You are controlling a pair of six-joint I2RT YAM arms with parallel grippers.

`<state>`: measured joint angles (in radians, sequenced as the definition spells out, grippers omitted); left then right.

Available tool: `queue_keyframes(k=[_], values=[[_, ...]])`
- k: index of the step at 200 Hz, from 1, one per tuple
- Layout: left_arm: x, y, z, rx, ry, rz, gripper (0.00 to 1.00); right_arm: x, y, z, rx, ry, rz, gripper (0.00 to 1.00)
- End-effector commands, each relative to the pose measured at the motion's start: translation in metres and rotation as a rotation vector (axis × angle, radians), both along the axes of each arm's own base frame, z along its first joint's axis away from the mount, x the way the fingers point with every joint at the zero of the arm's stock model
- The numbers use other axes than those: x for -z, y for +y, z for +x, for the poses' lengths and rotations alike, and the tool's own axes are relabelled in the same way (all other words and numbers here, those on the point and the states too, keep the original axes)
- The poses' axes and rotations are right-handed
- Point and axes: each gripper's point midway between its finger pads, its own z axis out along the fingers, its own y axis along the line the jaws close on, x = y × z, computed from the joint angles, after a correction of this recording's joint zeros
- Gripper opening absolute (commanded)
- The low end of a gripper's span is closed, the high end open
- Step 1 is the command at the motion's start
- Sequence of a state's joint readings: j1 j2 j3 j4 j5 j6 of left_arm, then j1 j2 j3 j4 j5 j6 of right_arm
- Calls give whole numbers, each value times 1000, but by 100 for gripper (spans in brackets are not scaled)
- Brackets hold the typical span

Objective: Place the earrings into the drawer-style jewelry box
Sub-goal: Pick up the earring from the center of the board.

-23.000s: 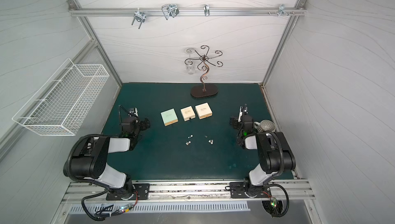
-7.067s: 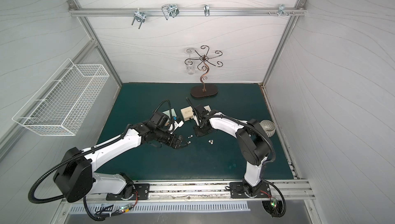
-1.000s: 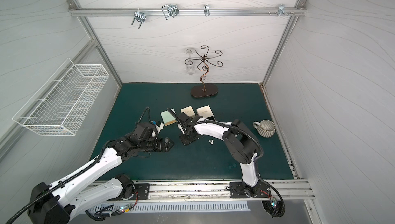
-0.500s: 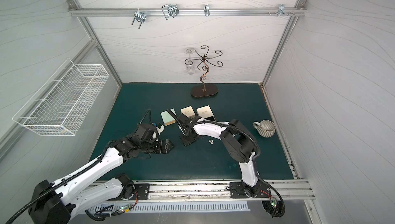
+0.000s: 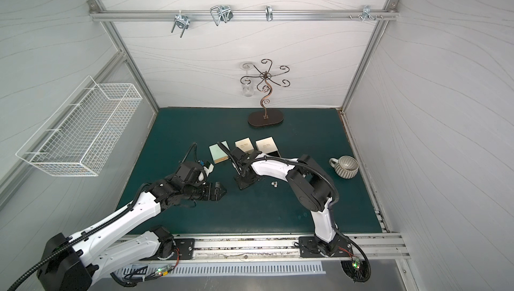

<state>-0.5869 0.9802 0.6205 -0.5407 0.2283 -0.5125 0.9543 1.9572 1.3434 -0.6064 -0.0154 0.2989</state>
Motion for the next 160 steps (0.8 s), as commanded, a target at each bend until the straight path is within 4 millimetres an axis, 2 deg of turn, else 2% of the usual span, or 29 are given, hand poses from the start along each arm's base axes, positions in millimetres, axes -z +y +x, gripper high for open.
queue_keyframes(k=[1,47,76,126,142,160], values=[[-8,-4,7,0,-26,-20,99,-15,-5,-3,0,-9,5,0],[-11,-3,9,9,-37,-5,99,-35,-12,-2,18,11,75,0],[-15,-7,11,27,-44,-13,99,-49,-26,7,59,6,116,0],[-26,-19,22,84,-59,-8,99,-79,-83,65,219,-64,177,0],[-29,-24,28,97,-54,-9,99,-83,-102,87,268,-85,184,0],[-31,-32,35,112,-51,-12,99,-79,-122,110,320,-100,178,0]])
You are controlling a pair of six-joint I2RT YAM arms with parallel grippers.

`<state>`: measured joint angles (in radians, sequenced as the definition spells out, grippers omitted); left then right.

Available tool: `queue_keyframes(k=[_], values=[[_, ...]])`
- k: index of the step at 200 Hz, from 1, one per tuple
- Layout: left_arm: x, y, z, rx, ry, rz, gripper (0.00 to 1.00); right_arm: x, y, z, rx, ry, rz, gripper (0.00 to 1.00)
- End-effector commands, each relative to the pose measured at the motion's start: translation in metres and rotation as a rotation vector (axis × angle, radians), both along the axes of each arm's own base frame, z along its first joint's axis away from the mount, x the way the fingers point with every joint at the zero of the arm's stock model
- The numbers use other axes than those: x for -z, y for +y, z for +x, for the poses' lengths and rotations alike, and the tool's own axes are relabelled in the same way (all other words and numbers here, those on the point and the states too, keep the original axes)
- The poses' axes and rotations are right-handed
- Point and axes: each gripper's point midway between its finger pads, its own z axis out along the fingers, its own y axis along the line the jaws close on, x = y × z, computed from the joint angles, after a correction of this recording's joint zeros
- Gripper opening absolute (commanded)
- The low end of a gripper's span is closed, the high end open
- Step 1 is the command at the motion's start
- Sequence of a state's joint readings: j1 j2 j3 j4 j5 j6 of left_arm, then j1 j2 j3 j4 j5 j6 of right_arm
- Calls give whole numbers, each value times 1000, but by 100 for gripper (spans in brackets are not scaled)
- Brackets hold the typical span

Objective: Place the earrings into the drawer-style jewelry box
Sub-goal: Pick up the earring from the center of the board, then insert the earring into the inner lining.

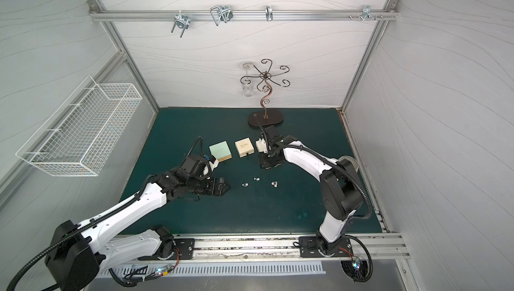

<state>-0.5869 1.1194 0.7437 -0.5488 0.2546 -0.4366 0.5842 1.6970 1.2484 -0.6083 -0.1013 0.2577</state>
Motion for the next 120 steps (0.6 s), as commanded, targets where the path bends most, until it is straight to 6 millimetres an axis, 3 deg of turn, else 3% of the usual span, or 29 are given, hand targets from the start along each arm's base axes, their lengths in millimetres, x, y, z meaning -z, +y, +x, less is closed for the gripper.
queue_keyframes(k=[1,30,120], values=[[-19,-14,16,37,-44,-31,99,-5,-18,22,21,-24,9,0],[-22,-22,26,53,-35,-29,99,9,-32,43,30,-12,-30,0],[-22,-29,31,48,-14,-47,99,32,-35,63,51,11,-55,0]])
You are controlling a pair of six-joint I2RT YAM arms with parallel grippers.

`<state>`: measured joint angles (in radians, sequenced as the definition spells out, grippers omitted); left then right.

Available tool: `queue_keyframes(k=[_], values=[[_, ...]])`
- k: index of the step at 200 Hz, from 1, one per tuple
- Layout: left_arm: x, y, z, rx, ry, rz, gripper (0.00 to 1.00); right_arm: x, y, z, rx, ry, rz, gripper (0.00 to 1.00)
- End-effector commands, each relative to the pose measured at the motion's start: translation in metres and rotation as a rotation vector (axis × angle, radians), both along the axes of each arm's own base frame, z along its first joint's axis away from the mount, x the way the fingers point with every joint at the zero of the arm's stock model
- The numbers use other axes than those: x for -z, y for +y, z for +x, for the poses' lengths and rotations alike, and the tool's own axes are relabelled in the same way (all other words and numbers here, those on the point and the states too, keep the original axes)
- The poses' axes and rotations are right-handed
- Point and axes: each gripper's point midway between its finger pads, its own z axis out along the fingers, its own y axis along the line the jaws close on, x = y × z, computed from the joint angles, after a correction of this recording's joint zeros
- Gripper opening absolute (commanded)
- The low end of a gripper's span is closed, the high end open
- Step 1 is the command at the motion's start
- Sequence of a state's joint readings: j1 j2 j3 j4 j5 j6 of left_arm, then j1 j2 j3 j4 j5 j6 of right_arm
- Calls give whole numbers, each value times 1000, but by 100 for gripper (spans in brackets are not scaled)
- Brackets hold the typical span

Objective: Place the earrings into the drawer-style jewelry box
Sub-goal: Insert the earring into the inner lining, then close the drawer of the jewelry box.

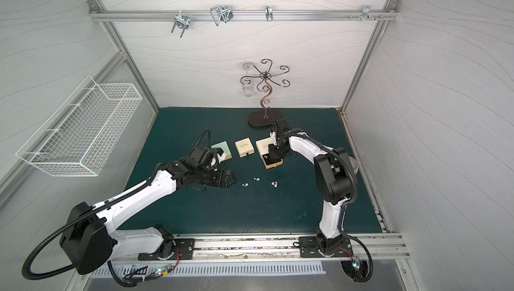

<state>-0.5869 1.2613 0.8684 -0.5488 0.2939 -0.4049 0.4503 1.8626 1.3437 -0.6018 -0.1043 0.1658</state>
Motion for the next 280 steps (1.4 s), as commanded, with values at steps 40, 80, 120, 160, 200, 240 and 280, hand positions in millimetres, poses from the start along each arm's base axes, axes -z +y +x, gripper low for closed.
queue_keyframes(k=[40,80,120,160,200,240,280], values=[[-14,-7,9,-5,-29,-41,99,4,0,16,4,-11,-6,5],[-12,-7,9,-5,-25,-42,99,-1,1,21,10,-20,5,14],[-13,-9,10,5,-28,-45,99,-11,1,25,20,-34,24,19],[-24,-16,23,37,-58,-29,99,-47,-8,23,69,-122,145,21],[-42,-41,53,73,-106,-80,99,-67,-27,-3,114,-227,265,21],[-58,-74,96,109,-125,-135,99,-57,-42,-38,161,-266,351,21],[-56,-100,148,122,-146,-143,99,-48,-47,-57,174,-317,394,21]])
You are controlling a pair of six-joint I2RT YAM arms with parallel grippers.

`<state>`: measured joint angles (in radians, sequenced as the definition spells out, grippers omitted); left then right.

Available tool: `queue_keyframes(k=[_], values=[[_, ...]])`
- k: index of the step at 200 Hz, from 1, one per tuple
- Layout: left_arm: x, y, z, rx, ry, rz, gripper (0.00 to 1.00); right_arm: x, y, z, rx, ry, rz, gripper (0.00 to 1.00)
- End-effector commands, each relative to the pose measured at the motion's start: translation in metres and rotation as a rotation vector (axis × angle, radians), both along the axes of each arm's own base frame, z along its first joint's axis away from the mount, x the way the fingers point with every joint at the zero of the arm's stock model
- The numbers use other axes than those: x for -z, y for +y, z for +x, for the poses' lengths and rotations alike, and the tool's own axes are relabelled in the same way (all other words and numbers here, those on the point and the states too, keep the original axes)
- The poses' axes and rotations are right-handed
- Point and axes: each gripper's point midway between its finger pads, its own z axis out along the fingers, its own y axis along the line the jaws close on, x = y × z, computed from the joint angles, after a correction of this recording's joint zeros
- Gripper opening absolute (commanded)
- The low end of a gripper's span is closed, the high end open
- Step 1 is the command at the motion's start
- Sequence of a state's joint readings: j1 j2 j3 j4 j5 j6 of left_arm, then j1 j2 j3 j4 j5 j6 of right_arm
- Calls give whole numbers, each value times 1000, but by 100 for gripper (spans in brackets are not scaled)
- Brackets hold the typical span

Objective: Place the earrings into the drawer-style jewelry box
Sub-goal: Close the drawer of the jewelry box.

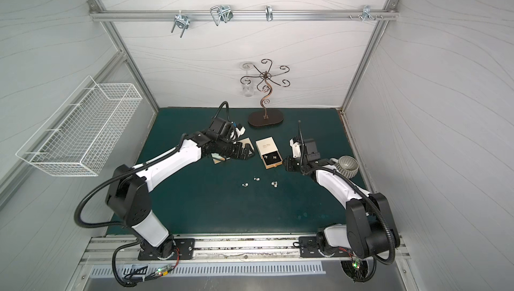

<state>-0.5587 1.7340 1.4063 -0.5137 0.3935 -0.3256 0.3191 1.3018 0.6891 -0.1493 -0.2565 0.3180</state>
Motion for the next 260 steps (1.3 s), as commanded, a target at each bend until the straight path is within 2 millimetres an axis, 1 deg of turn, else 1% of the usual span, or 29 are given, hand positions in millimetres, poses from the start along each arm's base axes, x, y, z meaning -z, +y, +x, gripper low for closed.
queue_keyframes(k=[1,32,43,44,47,66,105,113,116,119,154,183,216,229,260], values=[[-12,-19,32,32,-63,-41,99,-19,5,6,5,-108,75,21],[2,-38,70,11,-80,-78,98,-10,7,2,-7,-130,94,21],[7,-45,81,0,-79,-97,98,-4,6,2,-3,-129,94,21],[5,-46,82,1,-84,-103,98,-5,7,2,-3,-132,95,21],[6,-48,85,-1,-86,-108,98,-3,6,3,-2,-133,94,21],[15,-56,106,-24,-99,-129,98,2,7,7,1,-137,94,21],[31,-71,136,-50,-132,-158,98,14,15,15,-14,-129,97,21],[40,-71,139,-53,-121,-153,98,17,18,16,-23,-126,93,21],[34,-75,143,-51,-136,-163,98,18,19,16,-25,-125,93,21],[34,-75,145,-52,-137,-165,98,18,20,17,-29,-125,91,21],[45,-83,162,-63,-152,-170,98,27,32,24,-59,-119,82,21],[53,-91,170,-61,-143,-185,98,32,41,29,-75,-112,79,21],[63,-96,174,-67,-114,-208,98,36,45,33,-77,-109,78,21],[67,-100,173,-65,-103,-220,98,39,45,34,-77,-104,78,21],[74,-101,172,-62,-86,-223,98,42,47,35,-77,-100,75,20]])
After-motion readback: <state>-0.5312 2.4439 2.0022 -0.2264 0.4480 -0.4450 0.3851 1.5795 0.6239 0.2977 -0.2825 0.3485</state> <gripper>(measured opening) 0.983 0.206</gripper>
